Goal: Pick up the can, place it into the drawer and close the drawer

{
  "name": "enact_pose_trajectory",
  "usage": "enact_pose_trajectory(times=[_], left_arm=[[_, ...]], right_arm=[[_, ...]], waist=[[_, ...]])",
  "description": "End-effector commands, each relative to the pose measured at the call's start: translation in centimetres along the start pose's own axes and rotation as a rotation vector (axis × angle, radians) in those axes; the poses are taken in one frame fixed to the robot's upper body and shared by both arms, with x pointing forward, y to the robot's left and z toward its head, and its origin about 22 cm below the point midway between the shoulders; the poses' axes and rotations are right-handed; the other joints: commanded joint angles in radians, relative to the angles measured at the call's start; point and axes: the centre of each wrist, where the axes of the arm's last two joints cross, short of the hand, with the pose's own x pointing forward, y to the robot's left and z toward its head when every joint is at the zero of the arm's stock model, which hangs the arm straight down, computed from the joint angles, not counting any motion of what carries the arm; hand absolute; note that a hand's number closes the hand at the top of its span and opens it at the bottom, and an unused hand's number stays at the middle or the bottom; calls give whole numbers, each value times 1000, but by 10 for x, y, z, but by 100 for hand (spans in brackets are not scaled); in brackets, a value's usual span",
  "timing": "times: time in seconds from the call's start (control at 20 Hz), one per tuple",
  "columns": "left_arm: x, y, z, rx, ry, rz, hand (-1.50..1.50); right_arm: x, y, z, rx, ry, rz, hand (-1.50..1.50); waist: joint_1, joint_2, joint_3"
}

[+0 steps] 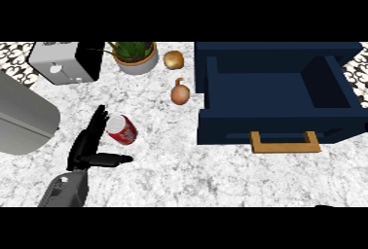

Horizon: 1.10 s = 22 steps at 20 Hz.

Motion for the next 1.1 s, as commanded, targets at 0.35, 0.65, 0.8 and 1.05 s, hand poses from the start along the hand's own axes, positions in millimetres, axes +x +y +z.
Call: enact_pose_trajectory(times=[0.35, 0.65, 0.8, 1.05], left_arm=[[-27, -5, -20, 45, 26, 26, -150], [-15, 31, -31, 28, 8, 26, -150], [-35, 10, -18, -23, 17, 34, -150], [-21, -11, -38, -118, -2, 45, -150]], right_arm=[[10, -4, -8, 6, -19, 9, -150], [16, -12, -4, 34, 3, 13, -150], [18, 9, -3, 22, -12, 18, -150], [27, -10, -10, -5, -16, 22, -150]], waist=[[-6, 3, -1], [-19, 6, -2], [-12, 5, -1], [-10, 3, -1]])
